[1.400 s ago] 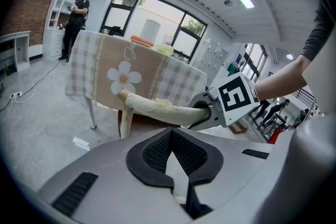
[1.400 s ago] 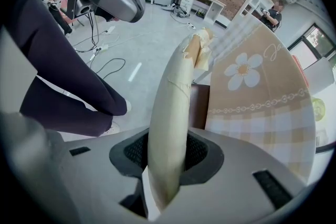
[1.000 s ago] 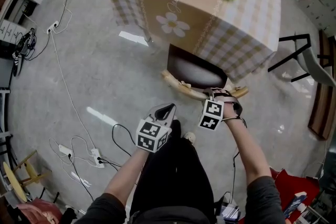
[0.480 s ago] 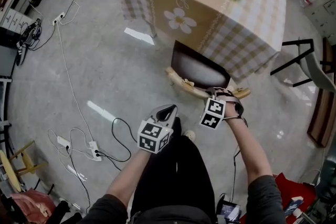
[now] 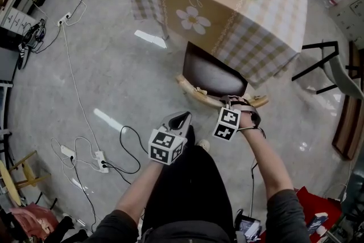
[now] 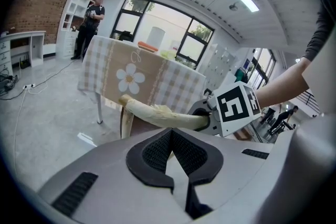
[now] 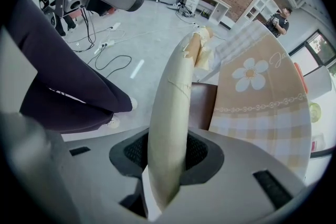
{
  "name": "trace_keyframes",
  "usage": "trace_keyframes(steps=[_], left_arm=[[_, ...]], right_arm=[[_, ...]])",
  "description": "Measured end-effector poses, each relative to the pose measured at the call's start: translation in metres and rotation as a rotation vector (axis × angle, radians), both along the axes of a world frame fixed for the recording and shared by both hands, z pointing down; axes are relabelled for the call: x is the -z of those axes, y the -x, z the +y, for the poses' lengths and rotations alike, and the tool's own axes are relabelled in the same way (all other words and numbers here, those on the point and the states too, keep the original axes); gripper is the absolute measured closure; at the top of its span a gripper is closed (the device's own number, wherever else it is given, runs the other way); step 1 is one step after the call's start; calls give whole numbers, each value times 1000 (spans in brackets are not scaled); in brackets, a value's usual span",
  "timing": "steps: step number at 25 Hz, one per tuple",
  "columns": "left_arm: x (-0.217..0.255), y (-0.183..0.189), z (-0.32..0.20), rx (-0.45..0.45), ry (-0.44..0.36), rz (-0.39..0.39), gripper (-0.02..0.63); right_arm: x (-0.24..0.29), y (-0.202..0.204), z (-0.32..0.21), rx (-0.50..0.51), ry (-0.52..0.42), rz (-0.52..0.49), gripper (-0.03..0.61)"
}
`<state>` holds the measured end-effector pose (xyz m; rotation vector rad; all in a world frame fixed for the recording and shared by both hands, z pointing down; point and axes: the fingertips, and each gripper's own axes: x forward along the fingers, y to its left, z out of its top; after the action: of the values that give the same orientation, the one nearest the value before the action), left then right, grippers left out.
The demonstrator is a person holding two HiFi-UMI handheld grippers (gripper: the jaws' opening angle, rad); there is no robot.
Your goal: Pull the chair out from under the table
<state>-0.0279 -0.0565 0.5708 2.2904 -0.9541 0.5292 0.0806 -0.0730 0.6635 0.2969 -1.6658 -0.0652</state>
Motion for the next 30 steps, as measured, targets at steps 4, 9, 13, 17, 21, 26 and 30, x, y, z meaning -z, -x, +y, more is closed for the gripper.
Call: trace_keyframes(steps=[4,9,13,17,21,26,30], left_arm=[[1,-2,7,-6,-5,-1,606],[2,-1,19,-11,-5,-4,606],[2,0,27,-9,-6,-4,606],[1,1,34,-5,-8,-6,606],[0,2,41,-3,-12,-6,606],[-1,-9,59,-1,-16,-7,606],[1,0,57,6,-16,-7,606]], right_arm=[[0,1,9,9,-1,4,462],[0,4,19,8,-3,11,462],[0,6,25,2,-3,10,462],[-1,7,33,4,-2,14,462],[-2,10,40,13,-7,13,462],[-3,2,57,20,-11,18,462],[-1,12,57,29,-8,21,462]])
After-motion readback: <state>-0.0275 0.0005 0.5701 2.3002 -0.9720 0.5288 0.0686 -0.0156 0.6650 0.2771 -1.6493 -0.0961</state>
